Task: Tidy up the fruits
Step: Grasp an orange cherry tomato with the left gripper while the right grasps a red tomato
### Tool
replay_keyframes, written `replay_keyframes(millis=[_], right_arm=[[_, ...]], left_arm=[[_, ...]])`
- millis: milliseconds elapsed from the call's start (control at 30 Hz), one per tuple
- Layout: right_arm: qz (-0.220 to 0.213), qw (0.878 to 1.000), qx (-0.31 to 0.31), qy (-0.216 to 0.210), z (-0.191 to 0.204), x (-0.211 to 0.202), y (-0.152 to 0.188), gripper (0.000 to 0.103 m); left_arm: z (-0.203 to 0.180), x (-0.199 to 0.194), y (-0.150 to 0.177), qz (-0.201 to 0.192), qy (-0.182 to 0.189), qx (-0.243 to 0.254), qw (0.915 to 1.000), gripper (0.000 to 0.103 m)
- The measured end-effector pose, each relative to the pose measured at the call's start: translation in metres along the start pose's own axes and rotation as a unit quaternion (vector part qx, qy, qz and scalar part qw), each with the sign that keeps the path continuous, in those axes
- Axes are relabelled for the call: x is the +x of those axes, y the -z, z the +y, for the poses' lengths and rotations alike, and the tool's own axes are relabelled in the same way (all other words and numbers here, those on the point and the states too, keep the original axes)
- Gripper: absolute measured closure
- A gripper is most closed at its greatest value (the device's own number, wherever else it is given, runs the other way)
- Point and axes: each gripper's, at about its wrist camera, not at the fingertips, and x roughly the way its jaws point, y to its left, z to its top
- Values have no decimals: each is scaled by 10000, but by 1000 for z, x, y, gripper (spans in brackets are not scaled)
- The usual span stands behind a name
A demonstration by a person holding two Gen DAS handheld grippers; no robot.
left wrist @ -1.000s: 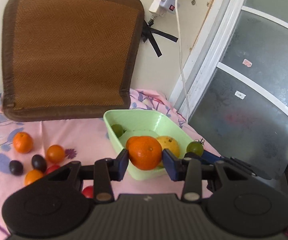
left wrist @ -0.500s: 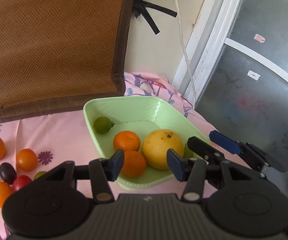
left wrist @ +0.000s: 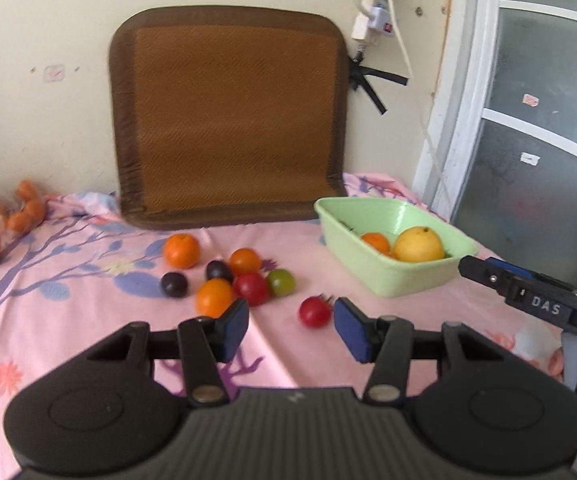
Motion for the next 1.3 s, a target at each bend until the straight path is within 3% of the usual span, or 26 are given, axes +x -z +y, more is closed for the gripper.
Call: replay_keyframes(millis=[233,333,667,967,1167,1300], right_arm=[[449,9976,-289,-430,48,16,15,48],[540,9965,-532,-363,56,18,17,48],[716,9960,-426,-311,53,23,17,49],[809,9916,-827,-584,67,45,4,50],[1058,9860,-1112,-655,76,72,1,50],[1280,9820,-1204,-700,78,86,2,50]], left_arm=[[37,1,33,237,-439,-363,9981,55],[45,-4,33,102,-328,-580,9977,55],[48,-4,34,33,-130,-735,9972,55],[50,-5,34,2,-79,-804,9967,55],[56,6,27,231,-8,-921,9955,55],[58,27,4,309,-119,-756,9966,55]])
